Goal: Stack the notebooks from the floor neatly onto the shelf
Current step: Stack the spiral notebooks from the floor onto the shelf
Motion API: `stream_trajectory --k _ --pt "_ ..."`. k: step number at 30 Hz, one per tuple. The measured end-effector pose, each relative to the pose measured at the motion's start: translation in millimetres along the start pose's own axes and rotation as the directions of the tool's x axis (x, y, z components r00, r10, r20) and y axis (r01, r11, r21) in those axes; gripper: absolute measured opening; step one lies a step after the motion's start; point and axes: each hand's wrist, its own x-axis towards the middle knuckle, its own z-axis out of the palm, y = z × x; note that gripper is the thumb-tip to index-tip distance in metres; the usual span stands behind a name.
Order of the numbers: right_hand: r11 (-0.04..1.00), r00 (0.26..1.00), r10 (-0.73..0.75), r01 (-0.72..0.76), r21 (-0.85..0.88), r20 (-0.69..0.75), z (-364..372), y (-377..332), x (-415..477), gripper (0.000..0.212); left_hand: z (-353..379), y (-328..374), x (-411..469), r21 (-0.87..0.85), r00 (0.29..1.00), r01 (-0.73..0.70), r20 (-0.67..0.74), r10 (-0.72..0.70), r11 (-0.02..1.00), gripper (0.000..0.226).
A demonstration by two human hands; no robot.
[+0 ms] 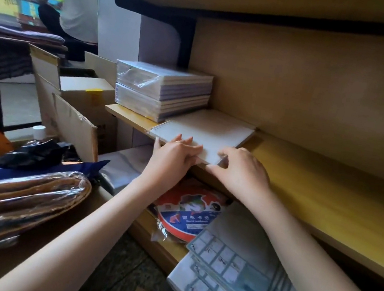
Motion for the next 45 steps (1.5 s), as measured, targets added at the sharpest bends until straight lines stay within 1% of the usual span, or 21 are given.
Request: stream_trajectory --k 2,4,6,8,10,12,15,18,20,22,25,27,28,30,32,35,40,45 --pt "1.0 0.999 -0.028 0.028 0.013 0.023 7 3 10 0.042 2 -6 8 0.054 0.999 0.039 0.021 -0.04 0.998 0.037" --pt "0.997 1.0 -0.012 0.014 0.073 -0.018 12 5 17 0.032 3 -15 17 0.044 0.996 0.051 0.066 -0.054 0.998 0.036" --pt "0.995 0.999 -0.014 0.018 0.096 -0.041 17 6 22 0.029 2 -23 27 0.0 0.992 0.046 0.115 -0.046 0.999 0.037" --pt "0.997 0.997 -0.044 0.047 0.061 -0.056 21 5 26 0.032 0 -23 36 -0.083 0.991 0.089 0.108 -0.08 0.993 0.035" --pt "0.997 0.992 -0.082 0.081 -0.014 -0.092 25 4 28 0.031 0 -18 42 -0.091 0.991 0.129 0.056 -0.125 0.987 0.03" --pt "0.992 0.988 -0.104 0.094 -0.085 -0.118 28 3 30 0.031 2 -17 45 -0.085 0.99 0.139 -0.019 -0.141 0.987 0.026" --pt "0.991 0.988 -0.102 0.09 -0.099 -0.118 27 4 37 0.028 6 -14 44 -0.083 0.981 0.153 -0.107 -0.161 0.985 0.023" --pt "0.995 0.987 -0.086 0.078 -0.062 -0.139 26 5 42 0.022 12 -16 46 0.065 0.975 0.123 -0.192 -0.109 0.99 0.025" --pt "0.995 0.986 -0.078 0.068 -0.067 -0.149 27 6 43 0.021 14 -18 48 0.108 0.971 0.132 -0.215 -0.107 0.985 0.028" --pt "0.996 0.985 -0.075 0.066 -0.067 -0.155 29 7 42 0.023 14 -16 49 0.072 0.974 0.138 -0.19 -0.122 0.988 0.03" --pt "0.995 0.984 -0.082 0.071 -0.077 -0.157 31 9 43 0.031 18 -9 40 0.056 0.98 0.116 -0.172 -0.105 0.992 0.032" --pt "0.992 0.984 -0.085 0.069 -0.102 -0.159 31 9 43 0.032 24 -2 31 0.072 0.982 0.104 -0.168 -0.091 0.992 0.04" --pt "0.991 0.983 -0.087 0.069 -0.112 -0.161 31 9 43 0.032 26 1 27 0.079 0.985 0.101 -0.145 -0.089 0.992 0.046" --pt "0.99 0.984 -0.087 0.069 -0.122 -0.156 30 8 41 0.033 29 7 25 0.12 0.995 0.093 -0.037 -0.089 0.988 0.059" --pt "0.989 0.985 -0.091 0.072 -0.127 -0.149 30 9 41 0.033 29 9 30 0.199 0.994 0.073 0.071 -0.088 0.977 0.069" --pt "0.988 0.984 -0.107 0.088 -0.129 -0.144 30 10 42 0.033 26 6 39 0.227 0.982 0.058 0.164 -0.097 0.972 0.076" --pt "0.989 0.986 -0.12 0.108 -0.103 -0.119 28 12 42 0.037 30 -1 43 0.296 0.977 0.018 0.196 -0.079 0.955 0.084" --pt "0.992 0.981 -0.104 0.091 -0.087 -0.163 28 11 38 0.037 25 -4 49 0.309 0.965 -0.026 0.256 -0.057 0.951 0.084"
